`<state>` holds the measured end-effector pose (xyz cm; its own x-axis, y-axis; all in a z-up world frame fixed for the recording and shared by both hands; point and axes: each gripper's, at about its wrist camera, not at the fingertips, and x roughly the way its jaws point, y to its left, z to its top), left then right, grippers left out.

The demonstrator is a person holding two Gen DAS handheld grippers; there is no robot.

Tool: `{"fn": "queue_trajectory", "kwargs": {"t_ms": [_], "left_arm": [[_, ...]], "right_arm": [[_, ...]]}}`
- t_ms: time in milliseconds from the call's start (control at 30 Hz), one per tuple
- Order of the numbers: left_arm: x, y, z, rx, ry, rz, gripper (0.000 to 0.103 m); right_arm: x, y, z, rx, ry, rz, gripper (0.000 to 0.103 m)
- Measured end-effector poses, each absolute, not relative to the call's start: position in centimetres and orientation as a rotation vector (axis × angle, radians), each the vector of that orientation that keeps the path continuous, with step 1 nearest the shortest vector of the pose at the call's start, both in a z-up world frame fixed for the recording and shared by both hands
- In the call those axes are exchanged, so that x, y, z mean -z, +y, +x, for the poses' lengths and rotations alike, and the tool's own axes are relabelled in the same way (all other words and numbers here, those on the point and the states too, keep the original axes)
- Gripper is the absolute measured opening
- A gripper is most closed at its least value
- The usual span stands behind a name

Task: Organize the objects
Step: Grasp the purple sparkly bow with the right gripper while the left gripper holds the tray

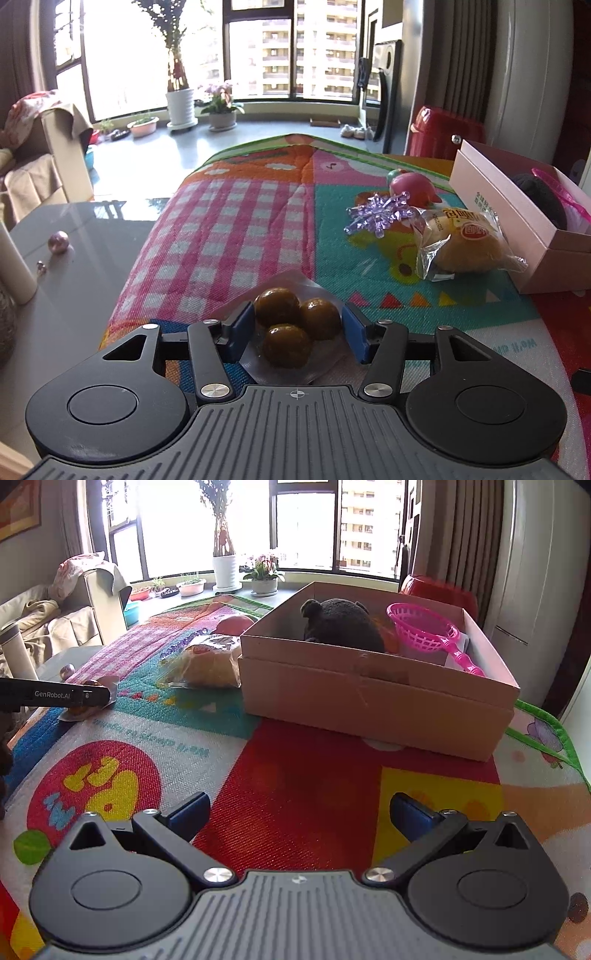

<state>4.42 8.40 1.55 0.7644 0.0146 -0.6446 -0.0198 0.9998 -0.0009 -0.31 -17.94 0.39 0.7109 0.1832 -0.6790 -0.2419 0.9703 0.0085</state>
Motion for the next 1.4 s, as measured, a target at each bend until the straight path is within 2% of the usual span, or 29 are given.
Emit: {"fn": "queue_trajectory", "kwargs": {"t_ms": [267,667,967,1167,1333,1400], "left_arm": [[-1.4,8.4,4.1,-0.012,0.685,-0.005,0.059],[-2.7,9.5,2.0,0.067,0.650,-0.097,0.050],[-5.3,10.3,-1.6,0.142,0.586,-0.104,0.050],[-5.7,12.7,-3.2,0.114,0.567,-0.159,0.050],[-5.2,14.0,-4.1,0.111,0.572,-0.208,0.050],[-5.0,14.5,-4.5,0.112,0.575,-0.222,0.050]], "right_arm": [[-0.3,-18.0,-0.2,-0.224,0.752,-0.079,0.103],[-0.6,-17.6,0.0,-0.212,0.754,-0.104,0.103],[-5.5,-12.7,0.6,-0.346,0.591,-0.287,0.103],[-8.8,-7.9,6.2,-0.451,0.581,-0.298,0.103],[-7.7,-3.9,13.5,-0.479,0.749,-0.308,0.103],[-6.9,-2.6,15.4,-0.471,0.775,-0.316,0.099]]}}
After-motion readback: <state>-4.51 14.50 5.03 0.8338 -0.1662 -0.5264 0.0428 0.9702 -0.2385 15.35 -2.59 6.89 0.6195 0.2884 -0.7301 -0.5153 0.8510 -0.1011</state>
